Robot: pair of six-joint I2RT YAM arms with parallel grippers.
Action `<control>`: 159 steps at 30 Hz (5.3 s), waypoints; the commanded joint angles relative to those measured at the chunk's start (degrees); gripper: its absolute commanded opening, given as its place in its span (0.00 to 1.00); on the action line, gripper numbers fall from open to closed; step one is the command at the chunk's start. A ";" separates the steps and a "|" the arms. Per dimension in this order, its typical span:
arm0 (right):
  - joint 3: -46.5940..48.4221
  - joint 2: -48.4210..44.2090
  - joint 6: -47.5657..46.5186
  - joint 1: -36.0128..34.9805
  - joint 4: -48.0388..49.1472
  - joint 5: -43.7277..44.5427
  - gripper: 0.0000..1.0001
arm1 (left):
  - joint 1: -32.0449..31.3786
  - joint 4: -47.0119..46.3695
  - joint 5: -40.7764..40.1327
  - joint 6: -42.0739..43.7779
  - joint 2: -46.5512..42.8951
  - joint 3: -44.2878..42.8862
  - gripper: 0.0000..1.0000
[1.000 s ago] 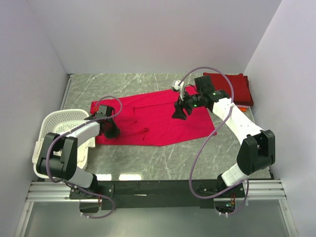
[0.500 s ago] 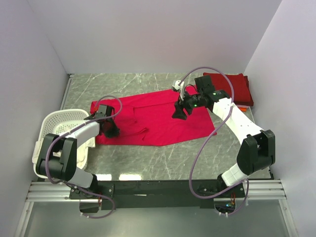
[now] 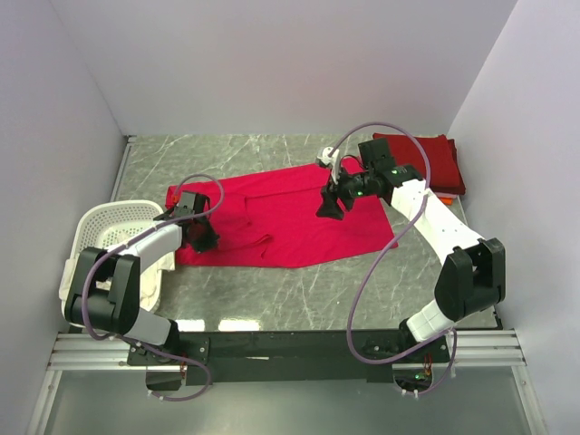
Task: Fold and stack the t-shirts
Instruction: Fold the tshirt
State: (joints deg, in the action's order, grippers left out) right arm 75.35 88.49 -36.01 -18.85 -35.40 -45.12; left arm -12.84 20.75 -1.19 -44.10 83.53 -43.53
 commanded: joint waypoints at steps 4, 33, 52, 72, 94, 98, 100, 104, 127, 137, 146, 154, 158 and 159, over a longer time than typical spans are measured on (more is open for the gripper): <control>0.84 -0.16 -3.09 1.01 -2.21 0.56 0.69 | -0.34 -1.77 2.42 0.68 -2.83 -1.03 0.00; -19.37 1.07 -63.22 25.71 -12.16 23.15 0.59 | 0.71 -4.05 11.47 0.24 -18.13 3.27 0.00; -18.93 7.84 -59.00 23.51 -5.82 26.05 0.20 | 0.80 -2.30 12.44 -0.64 -21.12 1.69 0.00; -9.79 0.55 -41.87 23.60 -5.39 14.01 0.00 | 1.15 3.41 12.35 -1.96 -29.65 -7.80 0.00; -0.39 10.38 -23.06 22.54 3.58 18.40 0.00 | 7.83 3.86 7.17 1.64 -26.23 -13.78 0.00; 2.16 13.02 -19.19 21.67 4.81 19.81 0.00 | 9.50 2.81 7.52 2.00 -24.55 -14.13 0.00; 3.39 14.52 -18.57 20.97 5.25 20.42 0.00 | 10.46 2.45 7.61 2.26 -23.85 -14.04 0.00; 5.07 16.71 -17.26 19.91 5.87 21.66 0.00 | 12.13 1.40 7.87 2.52 -22.62 -13.78 0.00; 11.92 24.27 -12.77 17.53 6.04 27.90 0.00 | 15.21 -3.17 9.45 3.84 -13.66 -16.32 0.00; 12.71 25.33 -12.24 17.45 6.31 28.51 0.00 | 15.57 -3.26 9.10 4.37 -10.58 -18.52 0.00; 13.77 26.38 -11.54 17.27 6.31 29.04 0.00 | 16.00 -3.09 7.96 4.46 -10.14 -18.35 0.00; 14.65 27.35 -11.10 17.01 6.57 30.01 0.01 | 16.62 -3.79 8.75 4.55 -9.00 -18.00 0.00; 15.09 27.62 -10.66 16.83 6.66 30.36 0.01 | 16.97 -4.84 8.75 4.72 -6.37 -18.69 0.00; 15.17 27.70 -10.49 16.92 6.66 30.27 0.02 | 17.06 -5.37 8.75 4.81 -5.58 -18.96 0.00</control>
State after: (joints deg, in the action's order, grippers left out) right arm 87.66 114.85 -47.37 -1.63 -30.22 -15.79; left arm 3.73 18.94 7.68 -40.91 76.07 -59.75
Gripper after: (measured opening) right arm 0.020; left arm 0.012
